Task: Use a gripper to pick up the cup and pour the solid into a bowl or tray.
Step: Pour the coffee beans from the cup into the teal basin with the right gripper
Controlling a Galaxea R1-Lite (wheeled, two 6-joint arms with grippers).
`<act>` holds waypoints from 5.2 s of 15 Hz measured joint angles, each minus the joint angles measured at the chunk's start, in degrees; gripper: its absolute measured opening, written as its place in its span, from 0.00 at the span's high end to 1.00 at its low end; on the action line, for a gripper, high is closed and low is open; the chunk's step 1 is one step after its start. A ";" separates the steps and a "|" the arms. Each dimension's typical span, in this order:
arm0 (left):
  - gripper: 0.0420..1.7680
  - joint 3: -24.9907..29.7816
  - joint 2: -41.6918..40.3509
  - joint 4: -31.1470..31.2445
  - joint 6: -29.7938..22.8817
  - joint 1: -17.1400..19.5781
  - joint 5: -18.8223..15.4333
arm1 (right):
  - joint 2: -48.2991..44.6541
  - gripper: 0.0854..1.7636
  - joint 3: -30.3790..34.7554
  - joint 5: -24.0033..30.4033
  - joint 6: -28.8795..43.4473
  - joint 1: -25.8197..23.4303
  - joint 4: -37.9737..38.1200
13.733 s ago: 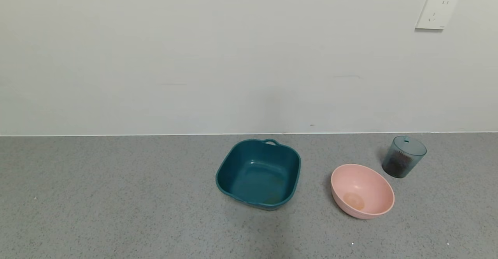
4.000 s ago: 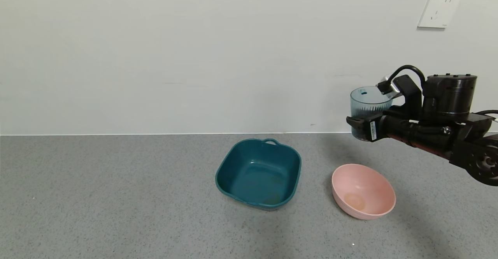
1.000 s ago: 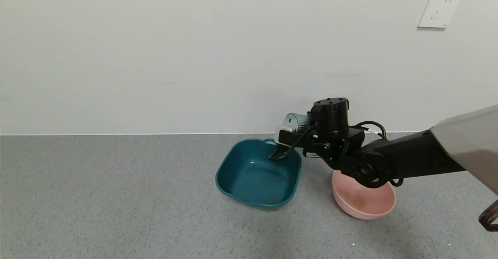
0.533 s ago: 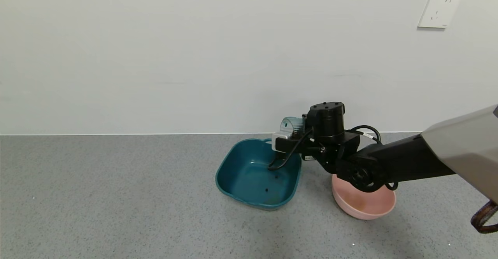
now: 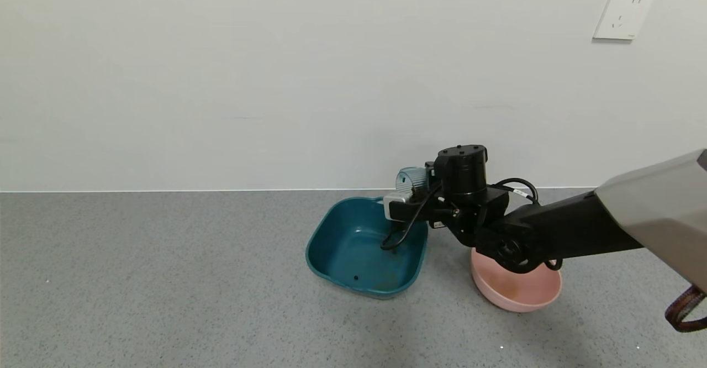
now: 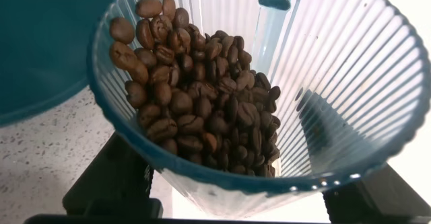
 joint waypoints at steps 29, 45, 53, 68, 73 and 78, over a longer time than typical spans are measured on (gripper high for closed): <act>0.01 0.00 0.00 -0.02 0.00 -0.02 0.00 | 0.30 0.24 3.30 0.00 -12.76 2.36 -4.19; 0.01 0.00 0.00 0.00 0.00 0.00 0.00 | -0.17 0.24 5.62 -0.88 -22.74 3.01 -7.63; 0.01 0.00 0.00 -0.02 0.00 0.00 0.00 | -0.30 0.24 5.71 -0.71 -16.12 2.82 -8.19; 0.01 0.00 0.00 0.00 0.00 0.00 0.00 | -2.90 0.24 7.86 -0.44 3.43 2.79 -7.47; 0.01 0.00 0.00 -0.02 0.00 0.00 0.00 | -5.30 0.24 8.48 -0.40 11.17 2.36 -7.83; 0.01 0.00 0.00 -0.02 0.00 0.00 0.00 | -7.53 0.24 8.55 -0.49 23.34 1.46 -7.85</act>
